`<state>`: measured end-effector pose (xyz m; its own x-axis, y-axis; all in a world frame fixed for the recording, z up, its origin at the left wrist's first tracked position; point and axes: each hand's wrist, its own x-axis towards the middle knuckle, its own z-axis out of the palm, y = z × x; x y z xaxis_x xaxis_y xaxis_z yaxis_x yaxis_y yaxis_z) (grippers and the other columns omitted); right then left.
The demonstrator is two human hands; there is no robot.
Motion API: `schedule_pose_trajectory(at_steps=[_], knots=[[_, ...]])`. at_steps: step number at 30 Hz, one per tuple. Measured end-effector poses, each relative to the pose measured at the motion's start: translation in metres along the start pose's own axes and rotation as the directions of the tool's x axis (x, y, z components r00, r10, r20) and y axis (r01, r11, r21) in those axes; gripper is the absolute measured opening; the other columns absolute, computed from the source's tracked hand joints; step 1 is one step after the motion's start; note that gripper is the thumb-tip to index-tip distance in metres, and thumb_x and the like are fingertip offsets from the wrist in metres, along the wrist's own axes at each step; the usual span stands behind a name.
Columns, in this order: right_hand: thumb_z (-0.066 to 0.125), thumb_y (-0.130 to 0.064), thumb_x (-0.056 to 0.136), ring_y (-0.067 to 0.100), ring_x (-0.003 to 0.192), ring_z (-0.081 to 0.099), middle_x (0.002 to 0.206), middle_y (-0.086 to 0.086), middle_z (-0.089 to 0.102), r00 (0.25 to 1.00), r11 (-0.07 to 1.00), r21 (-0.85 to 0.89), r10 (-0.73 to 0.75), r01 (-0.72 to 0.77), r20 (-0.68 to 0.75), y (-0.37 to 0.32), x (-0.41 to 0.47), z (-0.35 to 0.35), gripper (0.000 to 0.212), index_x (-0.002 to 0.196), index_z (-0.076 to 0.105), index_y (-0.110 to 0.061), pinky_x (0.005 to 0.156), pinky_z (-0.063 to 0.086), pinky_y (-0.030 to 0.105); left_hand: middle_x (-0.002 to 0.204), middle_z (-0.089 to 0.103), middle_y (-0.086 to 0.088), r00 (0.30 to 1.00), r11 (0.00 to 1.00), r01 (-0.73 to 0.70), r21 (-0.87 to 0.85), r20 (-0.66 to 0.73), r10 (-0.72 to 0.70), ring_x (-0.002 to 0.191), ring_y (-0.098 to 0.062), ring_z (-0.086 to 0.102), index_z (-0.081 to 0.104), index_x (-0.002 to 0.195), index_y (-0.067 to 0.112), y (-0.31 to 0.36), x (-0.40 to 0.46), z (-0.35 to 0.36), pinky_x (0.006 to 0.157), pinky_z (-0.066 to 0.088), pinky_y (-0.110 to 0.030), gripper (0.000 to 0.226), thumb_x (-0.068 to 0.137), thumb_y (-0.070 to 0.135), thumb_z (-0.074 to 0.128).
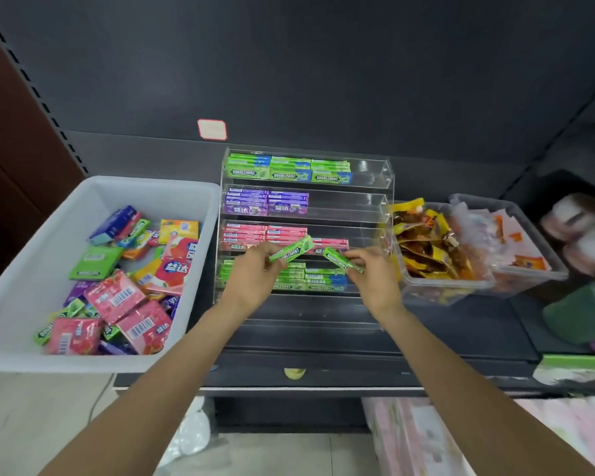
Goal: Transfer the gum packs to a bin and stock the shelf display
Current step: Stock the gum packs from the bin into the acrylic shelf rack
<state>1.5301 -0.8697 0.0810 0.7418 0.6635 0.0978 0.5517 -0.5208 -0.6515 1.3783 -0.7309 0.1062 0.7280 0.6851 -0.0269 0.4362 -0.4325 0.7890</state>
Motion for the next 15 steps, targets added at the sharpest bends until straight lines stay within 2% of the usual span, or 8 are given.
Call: schedule_pose_trajectory(at_steps=[3, 5, 8, 10, 13, 15], knots=[[0.063, -0.003, 0.086, 0.020, 0.101, 0.059, 0.116, 0.009, 0.054, 0.997, 0.989, -0.127, -0.077, 0.077, 0.007, 0.004, 0.001, 0.003, 0.028, 0.114, 0.066, -0.007, 0.099, 0.045, 0.027, 0.097, 0.064, -0.012, 1.000, 0.999, 0.007, 0.051, -0.016, -0.007, 0.078, -0.017, 0.053, 0.058, 0.119, 0.007, -0.004, 0.004, 0.006, 0.059, 0.031, -0.019, 0.028, 0.093, 0.018, 0.056], [0.061, -0.003, 0.087, 0.021, 0.099, 0.059, 0.115, 0.009, 0.055, 0.994, 0.980, -0.175, -0.104, 0.100, -0.015, 0.006, 0.001, 0.006, 0.027, 0.114, 0.067, -0.008, 0.097, 0.047, 0.029, 0.100, 0.064, -0.012, 1.000, 0.997, 0.021, 0.069, -0.024, -0.019, 0.080, -0.016, 0.052, 0.056, 0.123, 0.008, -0.006, 0.007, 0.009, 0.062, 0.033, -0.018, 0.031, 0.094, 0.018, 0.055], [0.061, -0.003, 0.087, 0.023, 0.097, 0.060, 0.110, 0.008, 0.058, 0.987, 0.970, -0.218, -0.130, 0.107, -0.094, 0.007, 0.000, 0.014, 0.027, 0.112, 0.068, -0.011, 0.086, 0.053, 0.033, 0.094, 0.060, -0.006, 1.000, 0.994, 0.021, 0.105, -0.007, -0.020, 0.078, -0.016, 0.051, 0.054, 0.124, 0.008, -0.010, 0.009, 0.011, 0.065, 0.034, -0.020, 0.031, 0.095, 0.018, 0.052], [0.061, -0.002, 0.086, 0.022, 0.101, 0.055, 0.108, 0.008, 0.058, 0.984, 0.969, -0.220, -0.137, 0.110, -0.111, 0.006, -0.002, 0.020, 0.030, 0.114, 0.067, -0.011, 0.082, 0.051, 0.030, 0.089, 0.060, -0.004, 1.000, 0.987, -0.004, 0.159, 0.027, 0.000, 0.076, -0.015, 0.052, 0.056, 0.122, 0.008, -0.014, 0.009, 0.013, 0.060, 0.032, -0.018, 0.029, 0.095, 0.019, 0.052], [0.060, -0.004, 0.088, 0.015, 0.103, 0.046, 0.109, 0.006, 0.056, 0.987, 0.978, -0.188, -0.117, 0.094, -0.112, 0.006, -0.001, 0.027, 0.033, 0.120, 0.064, -0.013, 0.083, 0.040, 0.018, 0.083, 0.063, -0.008, 0.997, 0.972, -0.017, 0.235, 0.081, -0.002, 0.071, -0.017, 0.054, 0.056, 0.121, 0.011, -0.018, 0.008, 0.013, 0.060, 0.034, -0.019, 0.028, 0.095, 0.021, 0.052], [0.061, -0.004, 0.088, 0.016, 0.106, 0.047, 0.110, 0.006, 0.056, 0.986, 0.976, -0.193, -0.126, 0.104, -0.106, 0.006, 0.000, 0.030, 0.035, 0.121, 0.063, -0.013, 0.085, 0.043, 0.021, 0.085, 0.064, -0.011, 0.994, 0.969, -0.013, 0.245, 0.107, -0.013, 0.074, -0.020, 0.057, 0.055, 0.122, 0.011, -0.020, 0.007, 0.012, 0.065, 0.038, -0.022, 0.029, 0.096, 0.022, 0.052]])
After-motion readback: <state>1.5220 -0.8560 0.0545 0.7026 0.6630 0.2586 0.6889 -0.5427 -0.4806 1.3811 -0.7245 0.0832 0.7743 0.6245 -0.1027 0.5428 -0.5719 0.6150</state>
